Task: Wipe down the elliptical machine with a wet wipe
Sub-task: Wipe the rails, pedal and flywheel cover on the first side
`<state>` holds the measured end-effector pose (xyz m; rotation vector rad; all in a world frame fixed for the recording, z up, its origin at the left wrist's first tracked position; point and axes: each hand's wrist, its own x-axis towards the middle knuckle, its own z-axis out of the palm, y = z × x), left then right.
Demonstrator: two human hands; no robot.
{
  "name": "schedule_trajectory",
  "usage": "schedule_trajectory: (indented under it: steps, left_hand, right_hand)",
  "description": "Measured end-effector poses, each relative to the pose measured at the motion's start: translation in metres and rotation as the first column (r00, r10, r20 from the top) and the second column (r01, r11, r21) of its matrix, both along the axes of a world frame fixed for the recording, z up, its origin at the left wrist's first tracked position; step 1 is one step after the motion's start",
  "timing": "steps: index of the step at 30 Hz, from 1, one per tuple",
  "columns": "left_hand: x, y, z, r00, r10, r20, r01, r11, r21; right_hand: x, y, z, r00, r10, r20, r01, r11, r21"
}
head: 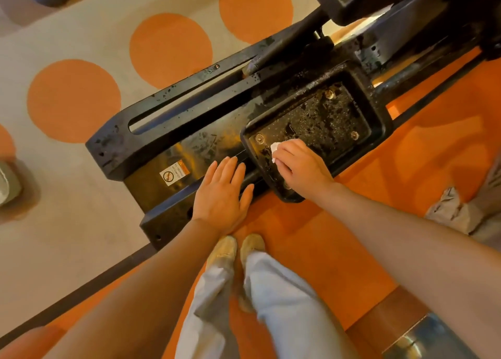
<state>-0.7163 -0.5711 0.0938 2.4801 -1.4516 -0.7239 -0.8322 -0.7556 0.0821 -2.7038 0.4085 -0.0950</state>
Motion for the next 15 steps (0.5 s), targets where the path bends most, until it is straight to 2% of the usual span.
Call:
schedule_trajectory:
  steps: [6,11,15]
  left_hand:
    - [0.004,-0.031,-0.032,0.997,0.081,0.006,-0.081,0.997,0.017]
    - [0.008,-0.069,-0.052,0.963,0.268,0.0,-0.268,0.963,-0.023]
    - [0.004,-0.093,-0.069,0.928,0.374,-0.003,-0.373,0.927,-0.042]
  right_hand:
    - [0.035,-0.026,-0.032,0.999,0.03,0.039,-0.032,0.998,0.045]
    - [0.073,-0.05,-0.063,0.988,0.038,0.15,-0.059,0.989,0.139]
    - [0.08,-0.052,-0.088,0.973,0.163,0.164,-0.194,0.961,0.197]
